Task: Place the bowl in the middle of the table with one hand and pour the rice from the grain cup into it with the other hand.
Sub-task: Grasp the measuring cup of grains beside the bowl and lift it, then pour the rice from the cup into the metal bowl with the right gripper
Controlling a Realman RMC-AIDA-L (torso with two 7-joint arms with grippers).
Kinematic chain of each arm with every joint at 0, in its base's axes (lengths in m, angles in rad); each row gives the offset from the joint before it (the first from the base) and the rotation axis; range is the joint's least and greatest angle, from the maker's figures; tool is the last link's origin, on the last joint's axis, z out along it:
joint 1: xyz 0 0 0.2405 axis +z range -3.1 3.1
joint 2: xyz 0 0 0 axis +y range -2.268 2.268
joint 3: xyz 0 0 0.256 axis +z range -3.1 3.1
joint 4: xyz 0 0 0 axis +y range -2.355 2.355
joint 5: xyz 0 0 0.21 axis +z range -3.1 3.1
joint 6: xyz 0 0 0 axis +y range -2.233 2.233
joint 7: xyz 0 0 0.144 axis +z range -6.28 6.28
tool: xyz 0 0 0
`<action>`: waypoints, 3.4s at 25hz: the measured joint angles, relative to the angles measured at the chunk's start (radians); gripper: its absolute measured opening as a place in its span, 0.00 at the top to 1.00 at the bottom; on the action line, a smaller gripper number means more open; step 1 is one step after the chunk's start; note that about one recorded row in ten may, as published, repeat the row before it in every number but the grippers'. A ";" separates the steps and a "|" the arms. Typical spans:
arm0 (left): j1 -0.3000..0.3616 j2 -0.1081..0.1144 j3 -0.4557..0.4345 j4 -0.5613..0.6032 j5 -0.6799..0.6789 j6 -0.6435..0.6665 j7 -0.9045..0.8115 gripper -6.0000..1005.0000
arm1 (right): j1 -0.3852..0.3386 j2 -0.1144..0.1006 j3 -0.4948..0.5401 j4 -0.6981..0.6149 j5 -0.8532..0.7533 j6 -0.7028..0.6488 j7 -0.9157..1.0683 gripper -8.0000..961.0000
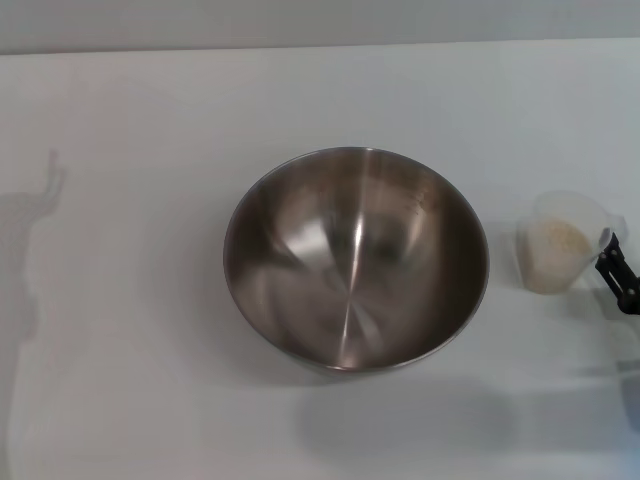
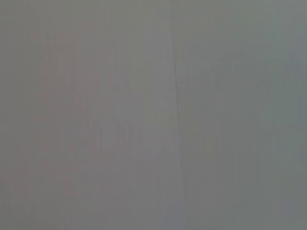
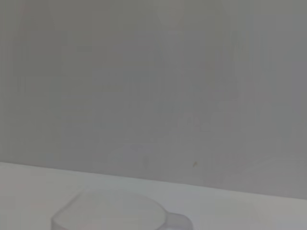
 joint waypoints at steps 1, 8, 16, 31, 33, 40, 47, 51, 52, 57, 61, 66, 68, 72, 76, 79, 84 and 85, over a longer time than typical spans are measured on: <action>0.000 0.000 0.001 0.002 0.000 0.000 0.000 0.18 | 0.003 0.001 0.000 -0.003 0.000 0.004 0.001 0.15; 0.000 -0.001 0.002 0.007 0.000 -0.001 0.000 0.18 | 0.013 0.001 0.001 -0.005 0.000 0.009 0.003 0.15; -0.003 -0.002 0.011 0.008 0.000 -0.015 0.000 0.18 | 0.012 0.001 0.001 -0.004 -0.006 0.009 0.000 0.15; -0.008 -0.002 0.014 0.008 0.001 -0.050 0.000 0.18 | 0.011 0.004 0.001 -0.002 -0.006 0.001 0.000 0.64; -0.009 -0.002 0.015 0.008 0.002 -0.051 0.000 0.18 | 0.012 0.004 0.001 -0.002 -0.003 0.000 -0.001 0.75; -0.009 -0.001 0.016 0.008 0.004 -0.060 0.000 0.18 | 0.012 0.004 0.008 -0.006 -0.001 0.005 -0.001 0.92; -0.011 -0.003 0.016 0.008 0.004 -0.088 0.000 0.18 | -0.006 0.003 0.017 -0.007 0.000 -0.073 -0.002 0.99; -0.010 -0.003 0.016 0.008 0.003 -0.091 0.000 0.18 | -0.022 -0.001 0.008 -0.004 -0.005 -0.202 -0.004 0.99; -0.009 -0.003 0.016 0.009 0.003 -0.092 0.000 0.18 | -0.022 -0.002 0.006 -0.005 -0.006 -0.231 -0.004 0.99; -0.010 -0.003 0.016 0.011 0.002 -0.094 0.000 0.18 | -0.010 -0.004 0.002 -0.007 -0.032 -0.337 -0.046 0.99; -0.010 -0.003 0.026 0.014 0.000 -0.096 0.000 0.18 | 0.034 -0.005 0.001 -0.007 -0.069 -0.372 -0.073 0.99; -0.010 -0.003 0.027 0.016 -0.001 -0.110 0.000 0.18 | 0.111 -0.005 0.001 -0.011 -0.096 -0.371 -0.092 0.99; -0.010 -0.003 0.027 0.016 0.000 -0.112 0.000 0.18 | 0.129 -0.005 0.001 -0.013 -0.102 -0.366 -0.102 0.99; -0.011 -0.003 0.027 0.016 0.000 -0.117 0.000 0.18 | 0.200 -0.005 0.001 -0.016 -0.149 -0.323 -0.159 0.99; -0.011 -0.003 0.027 0.016 -0.001 -0.117 0.000 0.18 | 0.247 -0.002 0.006 0.001 -0.220 -0.260 -0.341 0.99; -0.011 -0.003 0.028 0.016 -0.001 -0.117 0.000 0.18 | 0.274 -0.001 0.007 0.060 -0.253 -0.222 -0.574 0.98; -0.010 -0.003 0.028 0.015 -0.001 -0.118 0.000 0.18 | 0.277 -0.001 0.013 0.152 -0.285 -0.221 -0.925 0.98; -0.009 -0.003 0.028 0.014 -0.001 -0.118 0.000 0.18 | 0.277 -0.001 0.013 0.152 -0.285 -0.221 -0.925 0.98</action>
